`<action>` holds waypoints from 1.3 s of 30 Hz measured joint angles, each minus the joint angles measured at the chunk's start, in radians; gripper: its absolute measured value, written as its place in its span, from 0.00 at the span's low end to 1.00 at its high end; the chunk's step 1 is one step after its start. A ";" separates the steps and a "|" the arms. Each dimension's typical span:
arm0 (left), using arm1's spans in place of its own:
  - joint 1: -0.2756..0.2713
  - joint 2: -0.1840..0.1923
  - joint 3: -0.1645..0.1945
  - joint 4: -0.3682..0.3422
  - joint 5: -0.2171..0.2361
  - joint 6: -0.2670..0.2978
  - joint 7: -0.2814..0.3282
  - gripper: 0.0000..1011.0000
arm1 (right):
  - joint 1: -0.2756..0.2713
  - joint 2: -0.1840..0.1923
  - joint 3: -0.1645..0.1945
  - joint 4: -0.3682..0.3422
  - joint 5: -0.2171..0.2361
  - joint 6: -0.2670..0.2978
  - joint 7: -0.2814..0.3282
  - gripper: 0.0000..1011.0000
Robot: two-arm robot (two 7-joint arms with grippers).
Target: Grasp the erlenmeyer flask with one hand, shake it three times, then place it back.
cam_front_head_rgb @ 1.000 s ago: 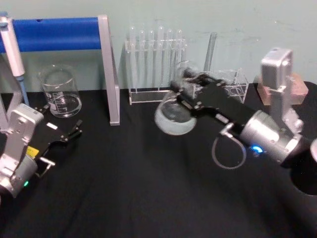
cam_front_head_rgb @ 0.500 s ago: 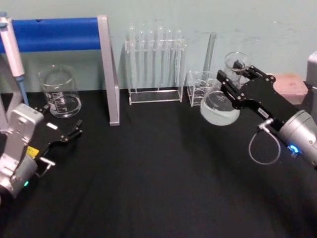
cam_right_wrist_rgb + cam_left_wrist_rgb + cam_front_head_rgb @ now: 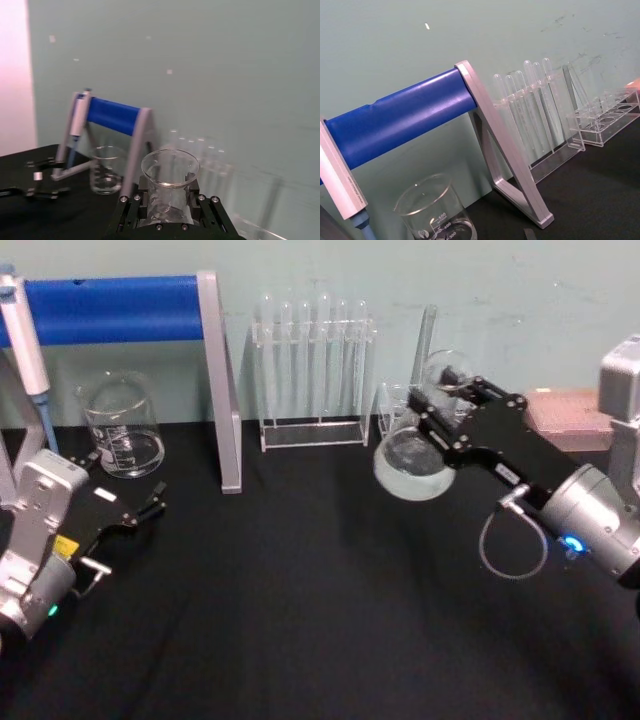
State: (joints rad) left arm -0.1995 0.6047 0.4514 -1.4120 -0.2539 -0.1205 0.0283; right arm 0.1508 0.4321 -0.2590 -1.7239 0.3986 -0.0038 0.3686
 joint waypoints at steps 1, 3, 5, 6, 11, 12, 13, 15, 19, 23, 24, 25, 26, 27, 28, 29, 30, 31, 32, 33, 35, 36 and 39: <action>0.000 0.000 0.000 0.000 0.000 0.000 0.000 0.99 | 0.004 -0.001 -0.007 0.003 0.001 0.000 0.008 0.44; 0.000 0.000 0.000 0.000 0.000 0.000 0.000 0.99 | 0.016 -0.005 -0.023 0.009 0.004 0.001 0.025 0.45; 0.000 0.000 0.000 0.000 0.000 0.000 0.000 0.99 | 0.036 -0.011 -0.055 0.020 0.011 0.002 0.060 0.45; 0.000 0.000 0.000 0.000 0.000 0.000 0.000 0.99 | 0.050 -0.015 -0.080 0.028 0.015 0.003 0.082 0.45; 0.000 0.000 0.000 0.000 0.000 0.000 0.000 0.99 | 0.092 -0.026 -0.147 0.053 0.029 0.004 0.145 0.45; 0.000 0.000 0.000 0.000 0.000 0.000 0.000 0.99 | 0.098 -0.028 -0.157 0.057 0.031 0.004 0.153 0.45; 0.000 0.000 0.000 0.000 0.000 0.000 0.000 0.99 | 0.111 -0.031 -0.176 0.065 0.036 0.005 0.171 0.45; 0.000 0.000 0.000 0.000 0.000 0.000 0.000 0.99 | 0.123 -0.035 -0.194 0.072 0.041 0.005 0.186 0.45; 0.000 0.000 0.000 0.000 0.000 0.000 0.000 0.99 | 0.148 -0.042 -0.230 0.091 0.051 0.005 0.217 0.45; 0.000 0.000 0.000 0.000 0.000 0.000 0.000 0.99 | 0.169 -0.046 -0.256 0.105 0.061 0.003 0.230 0.45; 0.000 0.000 0.000 0.000 0.000 0.000 0.000 0.99 | 0.171 -0.046 -0.259 0.107 0.062 0.003 0.231 0.45; 0.000 0.000 0.000 0.000 0.000 0.000 0.000 0.99 | 0.174 -0.047 -0.262 0.109 0.064 0.002 0.231 0.45; 0.000 0.000 0.000 0.000 0.000 0.000 0.000 0.99 | 0.176 -0.047 -0.264 0.110 0.066 0.001 0.231 0.45; 0.000 0.000 0.000 0.000 0.000 0.000 0.000 0.99 | 0.180 -0.047 -0.269 0.114 0.069 -0.001 0.231 0.45; 0.000 0.000 0.000 0.000 0.000 0.000 0.000 0.99 | 0.182 -0.047 -0.270 0.116 0.070 -0.001 0.230 0.45; 0.000 0.000 0.000 0.000 0.000 0.000 0.000 0.99 | 0.184 -0.046 -0.272 0.118 0.073 -0.004 0.226 0.45; 0.000 0.000 0.000 0.000 0.000 0.000 0.000 0.99 | 0.184 -0.046 -0.272 0.118 0.073 -0.004 0.226 0.45; 0.000 0.000 0.000 0.000 0.000 0.000 0.000 0.99 | 0.185 -0.044 -0.272 0.120 0.076 -0.006 0.221 0.45; 0.000 0.000 0.000 0.000 0.000 0.000 0.000 0.99 | 0.186 -0.042 -0.272 0.121 0.077 -0.007 0.217 0.45; 0.000 0.000 0.000 0.000 0.000 0.000 0.000 0.99 | 0.185 -0.040 -0.270 0.121 0.079 -0.010 0.207 0.45; 0.000 0.000 0.000 0.000 0.000 0.000 0.000 0.99 | 0.181 -0.034 -0.259 0.121 0.080 -0.015 0.187 0.45; 0.000 0.000 0.000 0.000 0.000 0.000 0.000 0.99 | 0.180 -0.032 -0.256 0.121 0.080 -0.017 0.182 0.45; 0.000 0.000 0.000 0.000 0.000 0.000 0.000 0.99 | 0.167 -0.021 -0.231 0.117 0.078 -0.021 0.146 0.45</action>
State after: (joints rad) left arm -0.1995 0.6047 0.4514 -1.4120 -0.2539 -0.1205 0.0283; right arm 0.3182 0.4109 -0.4902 -1.6068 0.4770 -0.0249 0.5145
